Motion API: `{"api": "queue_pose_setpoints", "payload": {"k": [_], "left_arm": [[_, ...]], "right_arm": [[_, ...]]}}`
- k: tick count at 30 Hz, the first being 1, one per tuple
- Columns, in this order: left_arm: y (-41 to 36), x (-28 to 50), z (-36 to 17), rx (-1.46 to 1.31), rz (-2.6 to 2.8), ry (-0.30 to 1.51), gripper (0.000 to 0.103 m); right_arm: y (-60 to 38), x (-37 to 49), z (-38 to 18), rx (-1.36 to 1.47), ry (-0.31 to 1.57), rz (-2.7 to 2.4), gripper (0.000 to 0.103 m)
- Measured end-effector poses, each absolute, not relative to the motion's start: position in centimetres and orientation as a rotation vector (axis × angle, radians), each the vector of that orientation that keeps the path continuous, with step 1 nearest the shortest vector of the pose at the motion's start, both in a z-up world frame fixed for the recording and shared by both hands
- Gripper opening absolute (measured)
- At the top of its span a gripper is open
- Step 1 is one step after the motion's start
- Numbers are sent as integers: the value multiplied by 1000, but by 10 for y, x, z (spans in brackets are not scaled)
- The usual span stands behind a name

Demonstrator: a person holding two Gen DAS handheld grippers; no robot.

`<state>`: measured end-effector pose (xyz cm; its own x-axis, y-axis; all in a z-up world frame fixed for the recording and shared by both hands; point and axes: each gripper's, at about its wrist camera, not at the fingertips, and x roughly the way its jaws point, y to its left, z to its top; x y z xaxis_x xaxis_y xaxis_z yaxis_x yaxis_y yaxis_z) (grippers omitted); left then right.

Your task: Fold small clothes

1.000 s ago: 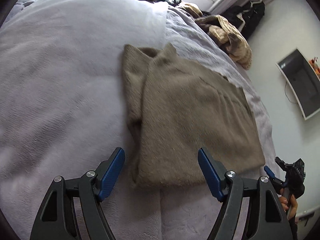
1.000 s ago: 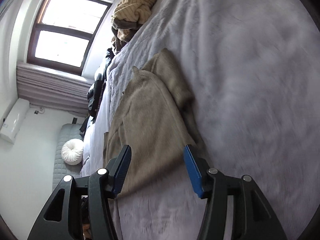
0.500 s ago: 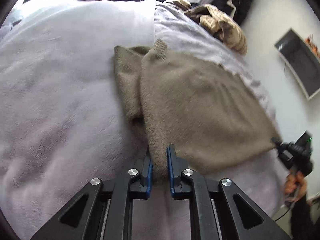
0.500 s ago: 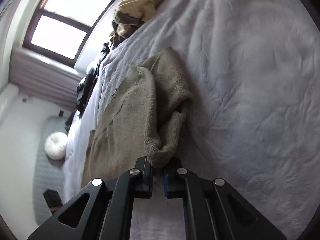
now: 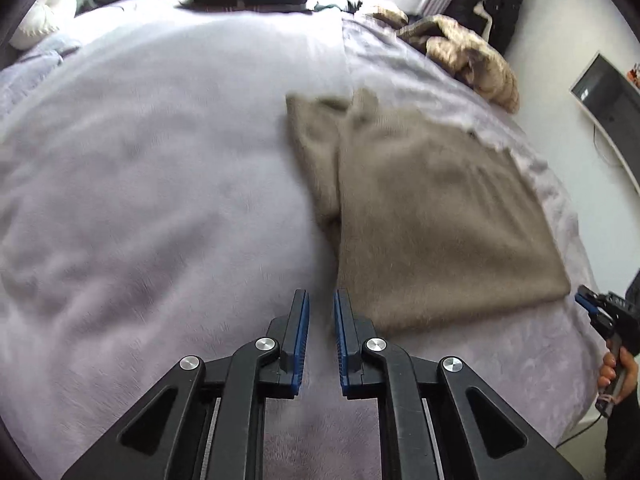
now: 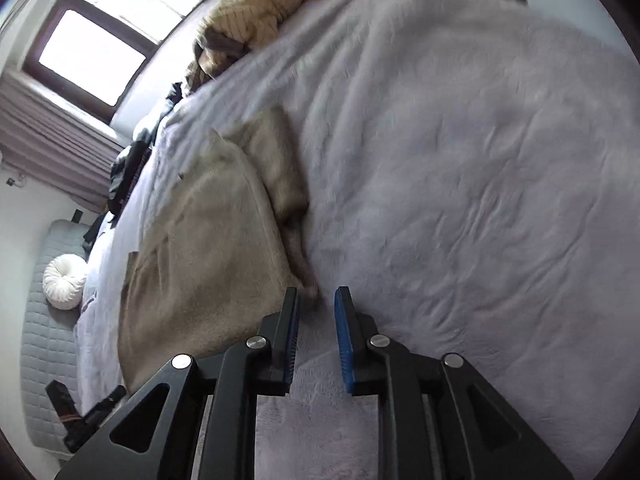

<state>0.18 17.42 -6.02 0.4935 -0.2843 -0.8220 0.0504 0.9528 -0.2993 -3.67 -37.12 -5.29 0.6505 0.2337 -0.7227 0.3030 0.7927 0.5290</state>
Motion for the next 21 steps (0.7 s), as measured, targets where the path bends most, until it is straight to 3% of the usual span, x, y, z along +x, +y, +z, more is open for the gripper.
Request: {"api": "queue_pose_setpoints", "payload": {"k": [7, 13, 14, 19, 21], "left_arm": [[143, 51, -33, -235, -236, 959, 14], [109, 100, -69, -197, -132, 1035, 14], [112, 104, -81, -204, -116, 1060, 14], [129, 88, -83, -238, -191, 1039, 14], [131, 78, -76, -209, -195, 1033, 14]], "right_arm": [[-360, 13, -36, 631, 879, 43, 22], [-331, 48, -67, 567, 981, 36, 22], [-332, 50, -75, 556, 1003, 13, 17], [-353, 31, -90, 668, 973, 48, 14], [-359, 20, -86, 704, 956, 61, 18]]}}
